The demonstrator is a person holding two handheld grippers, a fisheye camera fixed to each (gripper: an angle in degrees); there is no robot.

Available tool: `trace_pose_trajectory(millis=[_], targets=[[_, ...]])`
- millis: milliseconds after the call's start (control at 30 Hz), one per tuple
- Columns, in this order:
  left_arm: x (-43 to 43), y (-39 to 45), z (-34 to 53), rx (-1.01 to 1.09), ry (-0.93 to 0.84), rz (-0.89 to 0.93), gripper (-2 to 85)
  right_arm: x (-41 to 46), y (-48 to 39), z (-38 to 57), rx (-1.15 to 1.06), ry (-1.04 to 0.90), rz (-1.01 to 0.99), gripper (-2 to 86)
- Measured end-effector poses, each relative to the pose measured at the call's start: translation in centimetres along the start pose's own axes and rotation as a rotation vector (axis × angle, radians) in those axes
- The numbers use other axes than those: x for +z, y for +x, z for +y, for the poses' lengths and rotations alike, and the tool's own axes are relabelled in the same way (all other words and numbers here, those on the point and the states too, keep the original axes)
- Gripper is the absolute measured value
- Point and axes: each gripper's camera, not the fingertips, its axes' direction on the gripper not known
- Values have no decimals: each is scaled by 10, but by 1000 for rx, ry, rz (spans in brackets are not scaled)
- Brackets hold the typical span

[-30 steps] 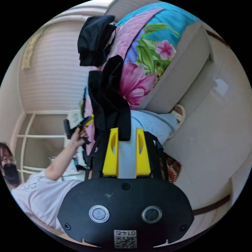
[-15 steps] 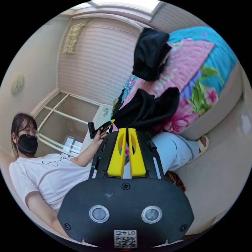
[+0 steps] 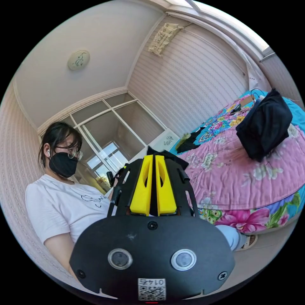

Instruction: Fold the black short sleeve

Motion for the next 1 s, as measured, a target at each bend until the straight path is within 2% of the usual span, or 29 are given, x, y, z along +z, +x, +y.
trace_pose_trajectory(millis=[200, 300, 433, 500, 600, 667, 767, 800, 900, 1000], targets=[[-84, 10, -39, -15, 51, -118, -8, 45, -14, 25, -22, -31, -124, 6], [-117, 19, -59, 15, 91, -84, -9, 50, -32, 29, -70, -53, -179, 5], [-192, 42, -94, 140, 333, 80, -8, 35, -84, 17, -304, 18, -371, 5], [-210, 50, -119, 169, 377, 68, -7, 40, -97, 0, -357, 9, -348, 5], [-181, 32, -165, 109, 329, -54, -8, 90, -74, -43, -340, -123, -206, 5], [-115, -24, -201, 35, 191, -165, -9, 158, -10, -82, -188, -232, -126, 5], [-26, -117, -256, -109, 49, -241, -10, 230, 55, -142, -68, -278, -87, 5], [-14, -129, -267, -125, 53, -260, -10, 237, 59, -156, -59, -245, -88, 5], [10, -167, -336, -259, 171, -143, -10, 255, 54, -220, -101, -15, -173, 5], [0, -164, -392, -193, 286, -220, -10, 258, 37, -257, -188, 140, -286, 4]])
